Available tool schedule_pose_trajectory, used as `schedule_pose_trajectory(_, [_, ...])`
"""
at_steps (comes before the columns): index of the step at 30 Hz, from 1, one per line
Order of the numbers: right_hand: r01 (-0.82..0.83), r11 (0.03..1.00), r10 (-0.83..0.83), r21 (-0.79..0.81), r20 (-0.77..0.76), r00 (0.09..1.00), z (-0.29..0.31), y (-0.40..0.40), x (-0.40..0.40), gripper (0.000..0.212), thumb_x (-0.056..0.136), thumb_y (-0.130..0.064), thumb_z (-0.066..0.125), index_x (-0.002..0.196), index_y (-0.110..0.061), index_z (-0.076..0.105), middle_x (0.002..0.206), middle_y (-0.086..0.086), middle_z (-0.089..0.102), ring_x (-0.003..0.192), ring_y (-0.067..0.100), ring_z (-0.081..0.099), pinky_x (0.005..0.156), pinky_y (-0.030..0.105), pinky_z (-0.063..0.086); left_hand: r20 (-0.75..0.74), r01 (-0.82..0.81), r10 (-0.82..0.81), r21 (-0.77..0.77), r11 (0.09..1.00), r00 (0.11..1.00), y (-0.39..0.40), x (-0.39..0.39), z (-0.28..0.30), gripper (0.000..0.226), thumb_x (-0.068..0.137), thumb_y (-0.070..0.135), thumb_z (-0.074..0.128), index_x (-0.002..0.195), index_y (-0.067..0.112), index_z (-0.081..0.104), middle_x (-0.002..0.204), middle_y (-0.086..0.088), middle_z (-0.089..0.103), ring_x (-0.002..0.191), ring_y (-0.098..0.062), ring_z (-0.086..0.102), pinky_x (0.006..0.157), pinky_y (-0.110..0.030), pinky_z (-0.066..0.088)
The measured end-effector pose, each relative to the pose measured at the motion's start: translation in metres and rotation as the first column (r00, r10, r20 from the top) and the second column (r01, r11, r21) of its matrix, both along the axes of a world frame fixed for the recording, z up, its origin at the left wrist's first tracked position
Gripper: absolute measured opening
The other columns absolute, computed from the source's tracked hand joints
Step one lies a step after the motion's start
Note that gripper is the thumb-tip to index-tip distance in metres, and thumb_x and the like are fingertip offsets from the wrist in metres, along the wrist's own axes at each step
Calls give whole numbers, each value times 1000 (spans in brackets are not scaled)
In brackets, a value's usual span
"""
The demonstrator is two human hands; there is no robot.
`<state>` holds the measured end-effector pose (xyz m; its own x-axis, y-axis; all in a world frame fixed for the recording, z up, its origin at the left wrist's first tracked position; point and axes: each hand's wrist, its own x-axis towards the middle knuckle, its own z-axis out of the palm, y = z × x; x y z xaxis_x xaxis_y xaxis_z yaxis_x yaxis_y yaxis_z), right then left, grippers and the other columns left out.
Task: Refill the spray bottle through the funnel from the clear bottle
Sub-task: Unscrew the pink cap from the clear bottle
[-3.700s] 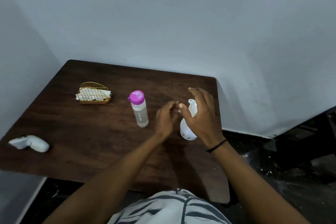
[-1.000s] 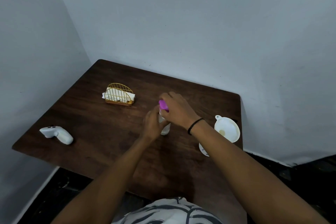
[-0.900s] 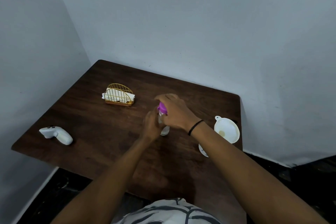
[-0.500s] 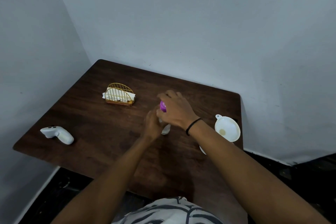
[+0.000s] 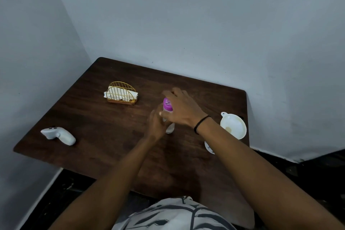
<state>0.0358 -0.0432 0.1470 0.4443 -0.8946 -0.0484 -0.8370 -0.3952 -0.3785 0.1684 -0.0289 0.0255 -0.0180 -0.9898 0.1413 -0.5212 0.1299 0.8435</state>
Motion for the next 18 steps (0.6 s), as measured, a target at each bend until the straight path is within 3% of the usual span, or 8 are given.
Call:
schedule_pose_trajectory(1, [71, 996, -73, -49, -51, 996, -2, 1, 2, 73, 87, -63, 58, 143, -19, 41, 142, 10, 43, 125, 30, 47, 97, 42, 49, 18, -9, 9, 13, 1000, 1000, 0, -1, 1, 41, 82, 31, 73, 118, 16, 60, 110, 6, 67, 102, -9, 65, 79, -24, 54])
schedule_pose_trajectory(3, [153, 980, -167, -127, -112, 980, -2, 0, 8, 72, 88, -70, 49, 134, -15, 49, 132, 12, 48, 112, 29, 55, 86, 38, 51, 53, -44, 43, 13, 999, 998, -1, -1, -2, 38, 83, 32, 73, 114, 14, 59, 99, 2, 68, 92, -14, 66, 71, -23, 51])
schedule_pose_trajectory(5, [112, 986, -128, -126, -128, 983, 3, -3, 10, 57, 92, -58, 55, 127, -12, 54, 124, 12, 50, 103, 29, 58, 77, 34, 48, 58, -51, 50, 4, 999, 997, -1, -2, -2, 43, 82, 35, 75, 115, 15, 57, 98, -2, 67, 89, -16, 63, 71, -28, 49])
schedule_pose_trajectory(7, [-15, 997, 7, -72, -114, 993, 10, -8, 8, 39, 93, -36, 63, 124, -13, 56, 123, 10, 49, 107, 29, 54, 78, 32, 45, 54, -46, 45, 9, 999, 998, -2, -2, -2, 51, 79, 42, 75, 121, 20, 55, 109, 0, 67, 99, -15, 63, 79, -35, 53])
schedule_pose_trajectory(10, [-116, 991, 120, 62, -66, 991, 16, -10, 6, 46, 83, -17, 70, 127, -18, 55, 125, 6, 48, 115, 27, 45, 89, 36, 49, 17, -27, 27, 4, 1000, 999, -3, 1, -6, 60, 77, 53, 68, 128, 24, 52, 118, 1, 66, 109, -15, 63, 87, -43, 56])
schedule_pose_trajectory(13, [-4, 1000, 6, 20, -108, 994, 8, -7, 8, 66, 86, -47, 66, 140, -18, 41, 137, 11, 42, 120, 33, 44, 93, 41, 49, 4, 5, -5, -36, 999, 1000, -2, -1, -3, 48, 84, 43, 69, 124, 20, 56, 116, 4, 67, 107, -12, 64, 86, -40, 56])
schedule_pose_trajectory(15, [52, 998, -56, -28, -150, 987, 3, -9, 7, 67, 87, -60, 61, 134, -16, 46, 131, 12, 47, 115, 31, 51, 87, 38, 48, 15, -5, 5, -50, 999, 1000, -2, -3, -1, 41, 83, 31, 73, 119, 16, 58, 107, 5, 67, 100, -14, 65, 78, -33, 54])
schedule_pose_trajectory(18, [-33, 997, 24, -63, -134, 991, 6, -9, 4, 46, 91, -43, 65, 125, -14, 53, 121, 9, 51, 107, 27, 55, 79, 33, 45, 50, -12, 14, -33, 999, 999, -2, -1, 0, 48, 79, 40, 74, 118, 22, 55, 103, 5, 65, 96, -16, 63, 75, -31, 51])
